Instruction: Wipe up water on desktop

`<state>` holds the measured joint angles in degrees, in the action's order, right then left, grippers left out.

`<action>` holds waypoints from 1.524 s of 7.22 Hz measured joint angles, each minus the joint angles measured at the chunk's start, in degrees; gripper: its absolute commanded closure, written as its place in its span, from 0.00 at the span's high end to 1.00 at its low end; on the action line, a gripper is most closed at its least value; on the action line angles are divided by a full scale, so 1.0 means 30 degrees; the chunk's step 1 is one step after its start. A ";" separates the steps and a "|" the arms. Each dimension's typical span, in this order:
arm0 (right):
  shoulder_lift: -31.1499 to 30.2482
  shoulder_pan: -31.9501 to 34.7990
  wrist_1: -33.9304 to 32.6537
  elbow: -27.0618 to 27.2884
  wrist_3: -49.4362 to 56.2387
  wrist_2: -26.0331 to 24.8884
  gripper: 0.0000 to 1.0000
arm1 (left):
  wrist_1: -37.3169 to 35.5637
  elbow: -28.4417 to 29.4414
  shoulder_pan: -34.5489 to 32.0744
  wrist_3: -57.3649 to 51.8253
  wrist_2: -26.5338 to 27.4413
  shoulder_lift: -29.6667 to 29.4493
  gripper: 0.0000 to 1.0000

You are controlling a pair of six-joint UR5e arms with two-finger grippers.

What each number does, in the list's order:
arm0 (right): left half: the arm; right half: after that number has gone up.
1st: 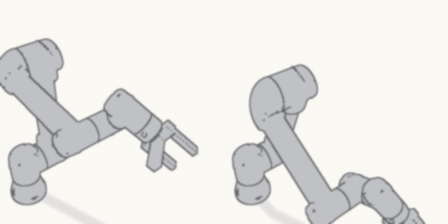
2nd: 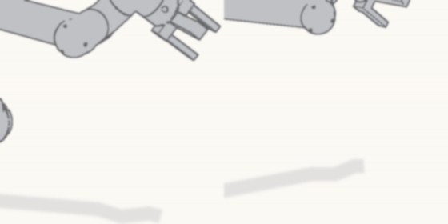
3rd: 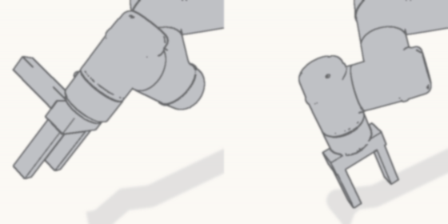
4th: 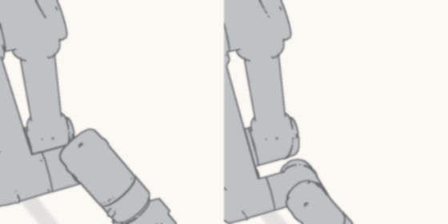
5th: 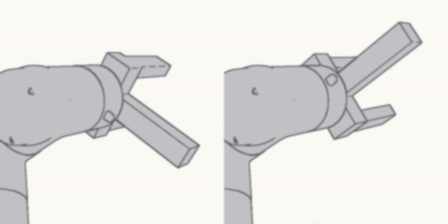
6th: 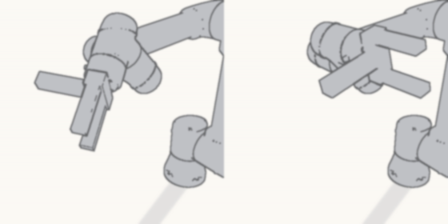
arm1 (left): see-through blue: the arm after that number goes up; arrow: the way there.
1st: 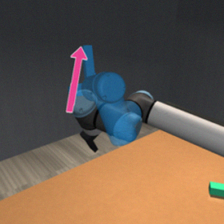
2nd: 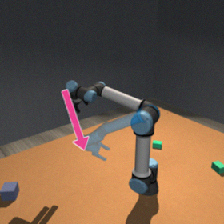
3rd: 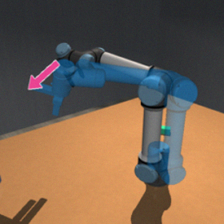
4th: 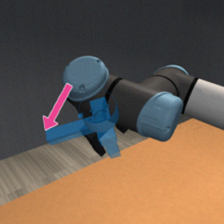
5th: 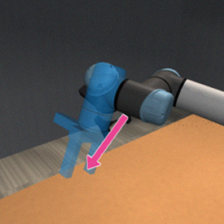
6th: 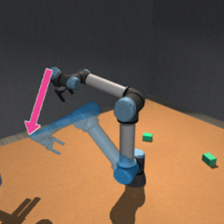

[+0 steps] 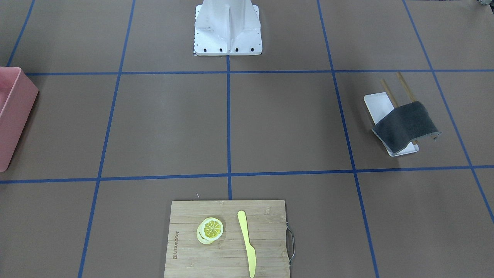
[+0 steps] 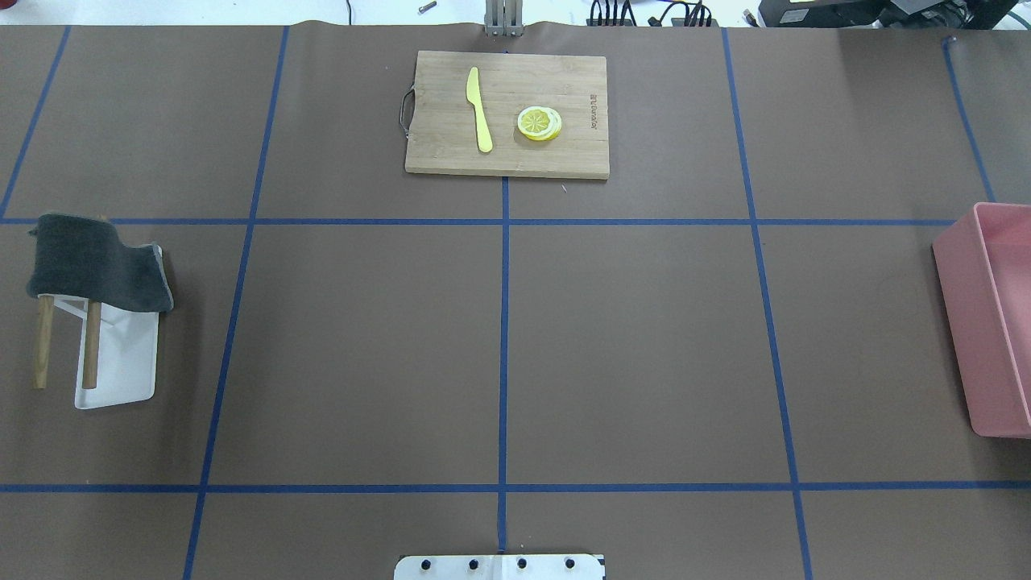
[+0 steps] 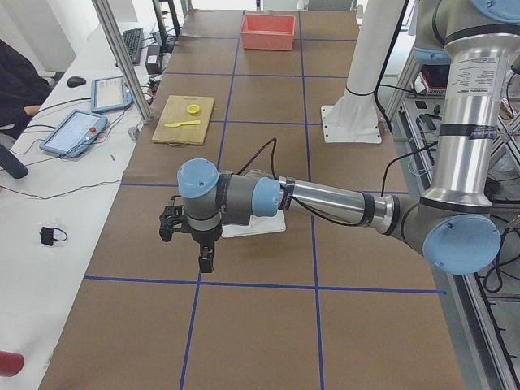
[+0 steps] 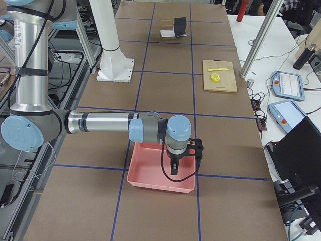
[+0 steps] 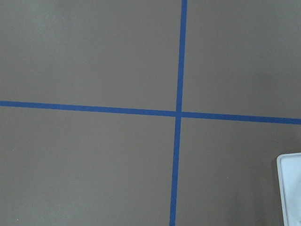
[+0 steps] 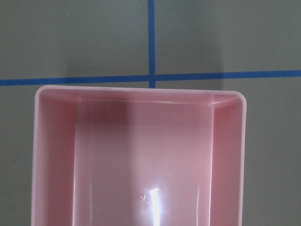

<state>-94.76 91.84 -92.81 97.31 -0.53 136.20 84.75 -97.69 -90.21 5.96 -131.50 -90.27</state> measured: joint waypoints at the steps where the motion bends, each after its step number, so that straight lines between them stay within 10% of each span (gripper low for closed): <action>1: -0.0036 0.0092 0.0000 0.0019 -0.0001 -0.0012 1.00 | -0.0002 -0.0196 -0.0007 0.0010 -0.0022 0.0130 0.98; 11: 0.0056 0.0325 0.0000 0.0244 -0.0005 0.0007 1.00 | -0.0006 -0.0390 0.0009 0.0087 -0.0052 0.0181 0.98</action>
<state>-94.59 92.81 -92.81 98.04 -0.54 136.22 84.73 -98.86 -90.19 6.22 -131.66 -89.73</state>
